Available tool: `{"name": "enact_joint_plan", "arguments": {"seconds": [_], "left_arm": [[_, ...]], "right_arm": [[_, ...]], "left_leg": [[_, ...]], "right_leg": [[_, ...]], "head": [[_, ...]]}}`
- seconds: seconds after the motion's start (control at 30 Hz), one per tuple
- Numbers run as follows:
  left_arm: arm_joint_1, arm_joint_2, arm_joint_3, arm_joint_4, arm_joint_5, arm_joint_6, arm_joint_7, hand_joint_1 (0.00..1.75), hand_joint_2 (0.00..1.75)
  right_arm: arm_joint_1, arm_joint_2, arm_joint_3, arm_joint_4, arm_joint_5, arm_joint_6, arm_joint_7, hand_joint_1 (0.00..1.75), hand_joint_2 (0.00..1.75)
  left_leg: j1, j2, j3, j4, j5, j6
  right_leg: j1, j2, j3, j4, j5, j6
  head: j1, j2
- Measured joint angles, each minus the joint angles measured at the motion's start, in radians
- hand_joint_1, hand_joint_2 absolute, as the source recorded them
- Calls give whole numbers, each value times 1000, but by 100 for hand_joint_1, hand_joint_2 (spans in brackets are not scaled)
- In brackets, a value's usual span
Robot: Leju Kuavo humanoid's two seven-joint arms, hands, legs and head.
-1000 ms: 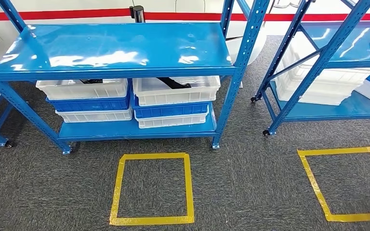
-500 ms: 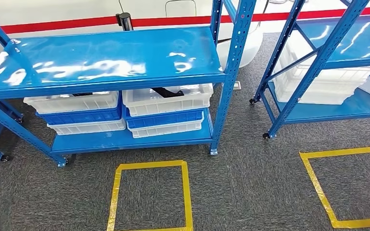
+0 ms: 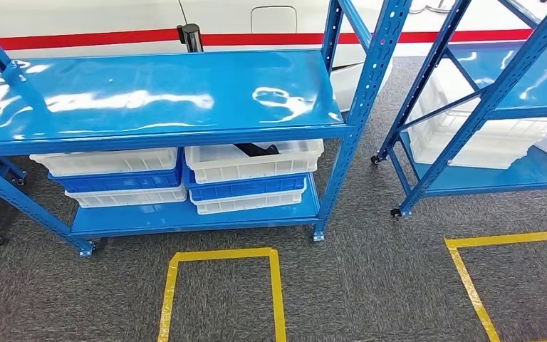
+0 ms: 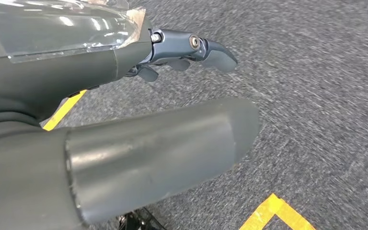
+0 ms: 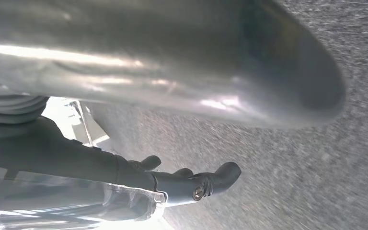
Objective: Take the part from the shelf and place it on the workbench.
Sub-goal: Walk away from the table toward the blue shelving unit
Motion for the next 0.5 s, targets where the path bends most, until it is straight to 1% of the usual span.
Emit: {"name": "enact_joint_plan", "arguments": {"seconds": [0.03, 0.07, 0.1, 0.13, 0.17, 0.2, 0.23, 0.27, 0.3, 0.33, 0.4, 0.5], "left_arm": [[1, -1, 0, 1, 0, 1, 1, 0, 0], [1, -2, 0, 1, 0, 1, 2, 0, 0], [2, -2, 0, 1, 0, 3, 2, 0, 0], [1, -2, 0, 2, 0, 4, 4, 0, 0], [1, -2, 0, 2, 0, 8, 6, 0, 0], [1, -1, 0, 2, 0, 12, 8, 0, 0], [1, -1, 0, 2, 0, 17, 11, 0, 0], [1, 0, 0, 2, 0, 21, 14, 0, 0], [1, 0, 0, 2, 0, 24, 17, 0, 0], [1, 0, 0, 2, -1, 26, 20, 0, 0], [1, -1, 0, 2, -1, 30, 22, 0, 0], [1, -1, 0, 2, -2, 34, 23, 0, 0]], "right_arm": [[2, 0, -2, 0, 0, 0, 0, 0, 0], [4, -1, -4, 0, 2, 0, 1, 0, 0], [5, -1, -5, 0, 4, 0, 2, 0, 0], [4, -1, -5, 0, 6, 1, 3, 0, 0], [3, 0, -6, 0, 10, 2, 5, 0, 0], [2, 0, -6, 0, 13, 2, 7, 0, 0], [1, 0, -6, 0, 16, 3, 10, 0, 0], [1, 0, -6, 0, 19, 3, 14, 0, 0], [2, 0, -6, 1, 21, 3, 17, 0, 0], [1, 0, -6, 1, 23, 4, 20, 0, 0], [1, -1, -6, 1, 25, 4, 22, 0, 0], [1, -1, -6, 1, 25, 4, 24, 0, 0]], "left_leg": [[2, -2, 9, 0, -6, -4], [3, -3, 18, 0, -13, -9], [4, -4, 26, 1, -20, -15], [4, -4, 32, 1, -27, -23], [2, -3, 36, 2, -32, -31], [0, -1, 38, 2, -37, -31], [-2, 2, 37, 2, -40, -22], [-2, 5, 38, 2, -42, -9], [-1, 8, 38, -1, -45, 5], [-1, 9, 40, -3, -45, 13], [0, 10, 44, -9, -47, 13], [0, 10, 49, -17, -47, 10]], "right_leg": [[-4, 0, 7, -49, 29, 14], [-9, -3, 23, -113, 76, 28], [-11, -7, 36, -169, 115, 34], [-9, -12, 46, -206, 141, 30], [-8, -15, 50, -224, 159, 17], [-7, -17, 52, -226, 160, 3], [-7, -16, 58, -227, 166, -6], [-10, -14, 64, -229, 171, -10], [-9, -13, 68, -230, 171, -10], [-7, -13, 69, -230, 169, -13], [-4, -12, 71, -230, 165, -19], [-3, -12, 71, -230, 162, -24]], "head": [[0, 0], [0, 0], [1, 0], [1, 0], [1, 0], [1, 0], [0, 0], [-1, 0], [-1, 0], [-1, 0], [-2, 0], [-2, 0]]}}
